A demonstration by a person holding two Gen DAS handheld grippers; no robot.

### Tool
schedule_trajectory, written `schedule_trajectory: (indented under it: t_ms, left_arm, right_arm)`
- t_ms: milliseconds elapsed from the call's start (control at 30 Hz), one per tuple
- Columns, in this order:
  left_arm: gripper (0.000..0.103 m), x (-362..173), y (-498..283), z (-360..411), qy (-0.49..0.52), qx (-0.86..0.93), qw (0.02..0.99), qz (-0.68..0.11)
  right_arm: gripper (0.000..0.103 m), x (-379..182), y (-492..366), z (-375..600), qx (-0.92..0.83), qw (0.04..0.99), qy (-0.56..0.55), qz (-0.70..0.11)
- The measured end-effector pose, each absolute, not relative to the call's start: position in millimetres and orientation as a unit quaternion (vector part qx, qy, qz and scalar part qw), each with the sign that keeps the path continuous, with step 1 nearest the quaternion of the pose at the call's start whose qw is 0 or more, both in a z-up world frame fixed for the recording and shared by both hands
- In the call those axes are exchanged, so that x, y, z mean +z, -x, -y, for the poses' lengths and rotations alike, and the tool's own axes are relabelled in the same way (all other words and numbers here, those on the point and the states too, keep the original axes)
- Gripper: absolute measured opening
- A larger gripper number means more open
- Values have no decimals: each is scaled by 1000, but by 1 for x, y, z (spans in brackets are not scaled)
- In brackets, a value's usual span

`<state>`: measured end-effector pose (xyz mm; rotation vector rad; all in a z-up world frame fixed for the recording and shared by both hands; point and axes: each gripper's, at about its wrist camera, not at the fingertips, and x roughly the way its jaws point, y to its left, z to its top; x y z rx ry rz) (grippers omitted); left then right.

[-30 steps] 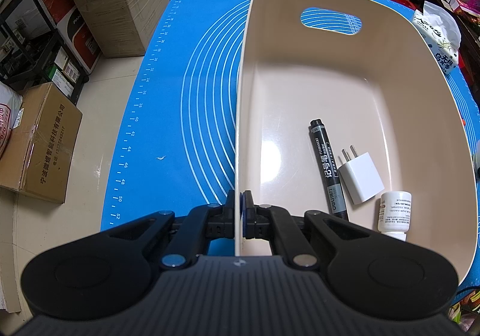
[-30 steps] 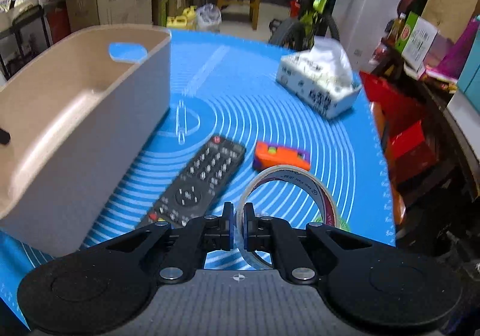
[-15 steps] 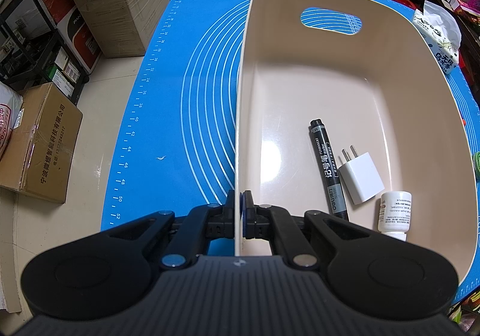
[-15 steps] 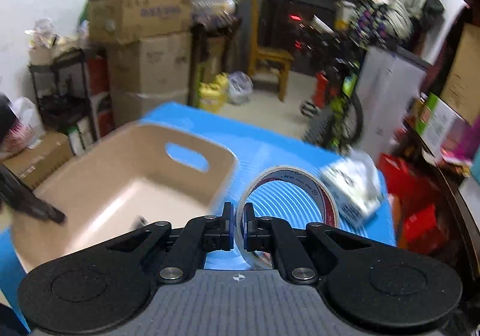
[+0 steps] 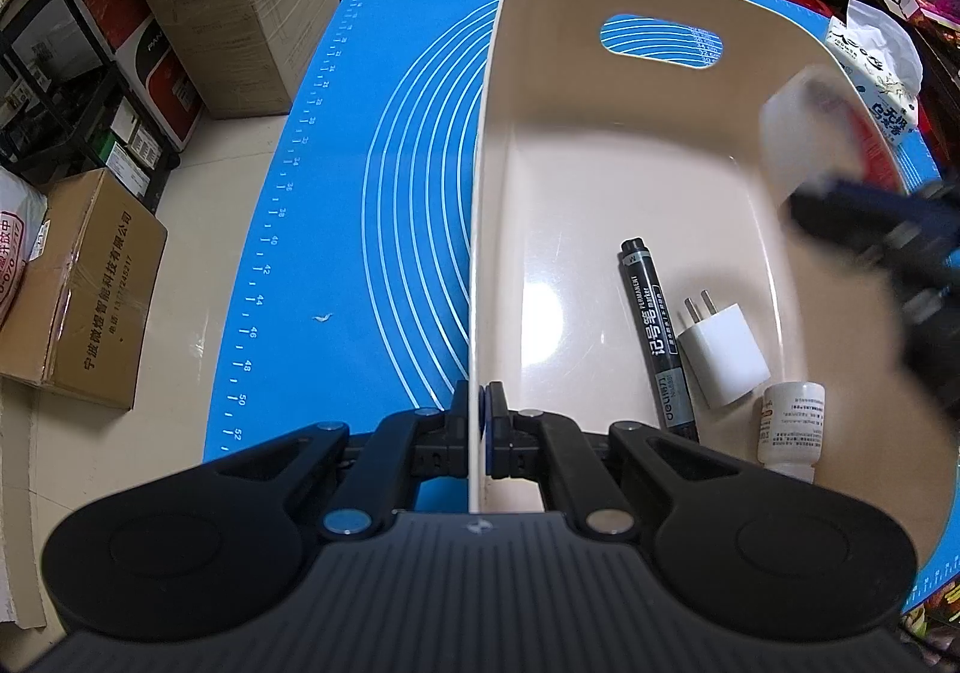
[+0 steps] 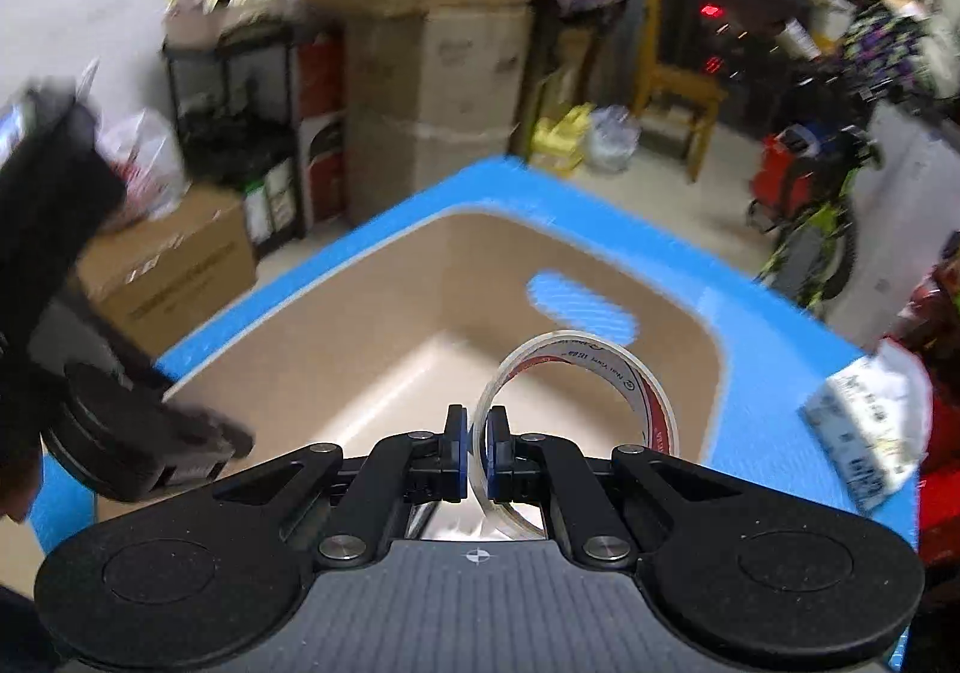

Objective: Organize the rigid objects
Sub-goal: 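Carry the tape roll into the bin and open the right tool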

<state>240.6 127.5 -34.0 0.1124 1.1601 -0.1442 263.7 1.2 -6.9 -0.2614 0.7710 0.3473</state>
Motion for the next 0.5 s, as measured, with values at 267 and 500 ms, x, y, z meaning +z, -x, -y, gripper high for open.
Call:
schedule_trajectory:
  t_ms: [267, 500]
  left_arm:
    - [4, -34, -241, -127, -53, -68, 832, -547]
    - [5, -34, -241, -127, -54, -68, 832, -547]
  right_arm:
    - [18, -50, -272, -27, 185, 855, 158, -457]
    - [22, -66, -270, -35, 190, 832, 174, -491]
